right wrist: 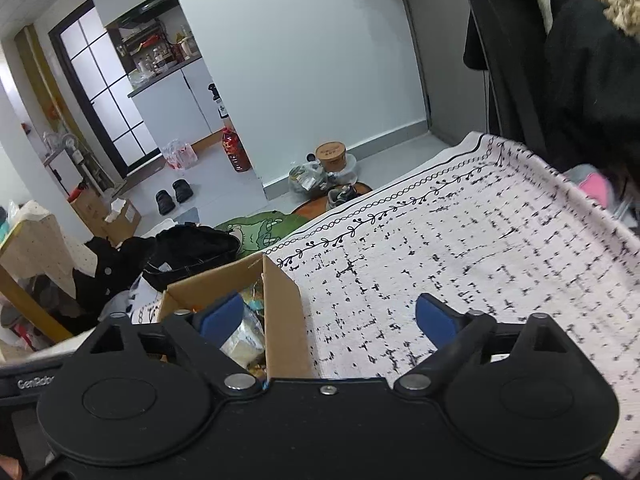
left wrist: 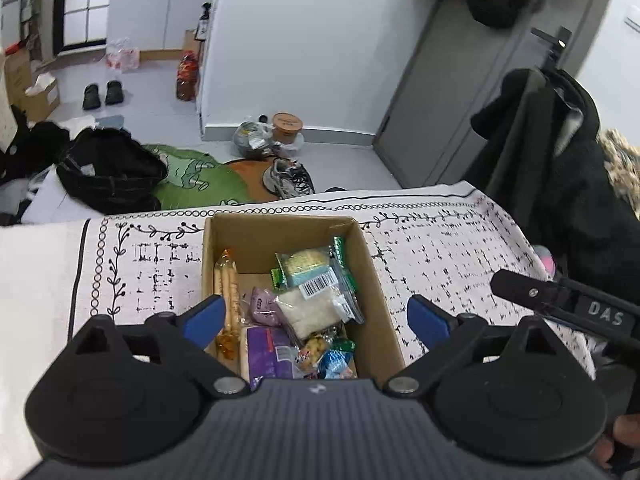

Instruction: Organize snacks

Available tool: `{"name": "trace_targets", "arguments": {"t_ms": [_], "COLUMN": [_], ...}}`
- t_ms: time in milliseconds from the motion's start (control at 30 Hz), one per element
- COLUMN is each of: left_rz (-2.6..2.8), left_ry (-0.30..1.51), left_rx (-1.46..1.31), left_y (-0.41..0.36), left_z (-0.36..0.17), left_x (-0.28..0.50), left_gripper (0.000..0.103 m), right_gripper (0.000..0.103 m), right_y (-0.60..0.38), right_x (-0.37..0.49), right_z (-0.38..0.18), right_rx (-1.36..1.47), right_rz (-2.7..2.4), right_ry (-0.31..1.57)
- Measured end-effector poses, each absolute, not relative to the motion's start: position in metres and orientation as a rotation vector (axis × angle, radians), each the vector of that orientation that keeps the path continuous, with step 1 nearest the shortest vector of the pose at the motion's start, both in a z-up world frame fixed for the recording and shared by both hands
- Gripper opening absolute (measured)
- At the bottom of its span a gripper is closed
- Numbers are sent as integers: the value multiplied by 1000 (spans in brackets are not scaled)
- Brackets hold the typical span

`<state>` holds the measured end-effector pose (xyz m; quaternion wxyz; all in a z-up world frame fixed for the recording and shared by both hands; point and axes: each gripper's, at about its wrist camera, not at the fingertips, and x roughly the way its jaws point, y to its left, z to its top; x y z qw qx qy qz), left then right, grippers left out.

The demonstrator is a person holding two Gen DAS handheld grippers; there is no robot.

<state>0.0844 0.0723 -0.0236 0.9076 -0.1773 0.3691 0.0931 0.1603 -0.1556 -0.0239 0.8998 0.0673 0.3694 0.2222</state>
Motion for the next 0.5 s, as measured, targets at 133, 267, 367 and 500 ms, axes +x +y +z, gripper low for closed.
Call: {"name": "trace_targets", "arguments": {"t_ms": [133, 267, 367, 500], "left_rz": [162, 137, 123, 107], "left_ry": [768, 764, 763, 763], "left_rx": [-315, -283, -264, -247], "left_y": [65, 65, 65, 64], "left_z": [-22, -17, -14, -10], "left_x": [75, 64, 54, 38], "left_gripper": [101, 103, 103, 103], "right_gripper": [99, 103, 103, 103], "right_y": [-158, -161, -166, -172], "right_x": [151, 138, 126, 111], "right_z": [-15, -7, -3, 0], "right_rx": [100, 49, 32, 20], "right_rz": [461, 432, 409, 382], "right_ry": [768, 752, 739, 721]}}
